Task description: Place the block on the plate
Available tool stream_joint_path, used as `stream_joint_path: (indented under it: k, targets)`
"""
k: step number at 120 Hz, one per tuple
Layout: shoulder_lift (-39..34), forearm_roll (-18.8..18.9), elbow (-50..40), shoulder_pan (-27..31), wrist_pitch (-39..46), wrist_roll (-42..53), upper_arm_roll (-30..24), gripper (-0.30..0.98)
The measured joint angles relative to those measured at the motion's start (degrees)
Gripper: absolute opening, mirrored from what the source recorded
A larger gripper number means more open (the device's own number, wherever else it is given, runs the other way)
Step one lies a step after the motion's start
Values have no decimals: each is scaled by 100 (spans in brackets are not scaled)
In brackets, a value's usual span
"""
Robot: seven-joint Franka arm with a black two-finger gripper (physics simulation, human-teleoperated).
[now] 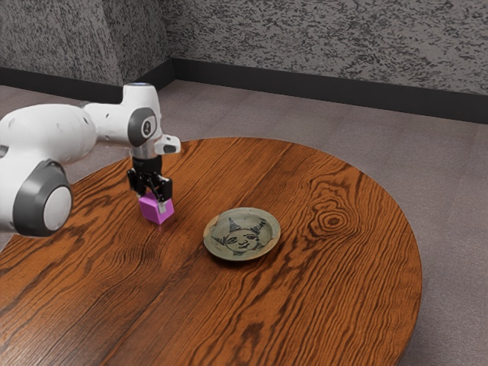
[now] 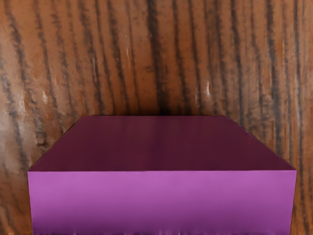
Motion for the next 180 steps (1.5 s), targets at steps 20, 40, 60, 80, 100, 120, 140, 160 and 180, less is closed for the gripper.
stream_joint_path:
  k: [20,40,60,80,100,120,140,160,180]
  targets:
    - [-374,35,29,-6,-149,6,59,37]
    - [-953,45,-26,-142,-300,12,63,37]
    - [-1156,43,-29,-795,-396,17,29,38]
    - [-1353,36,-60,-1384,-466,19,-121,39]
    - [-1403,66,-65,-1626,-488,24,-420,39]
    - [-1214,91,-69,-1743,-451,32,-523,39]
    - [-885,107,-73,-1739,-378,68,-529,41]
    - [-593,107,-74,-1729,-284,109,-533,40]
    - [-519,86,-122,-1721,-230,160,-525,49]
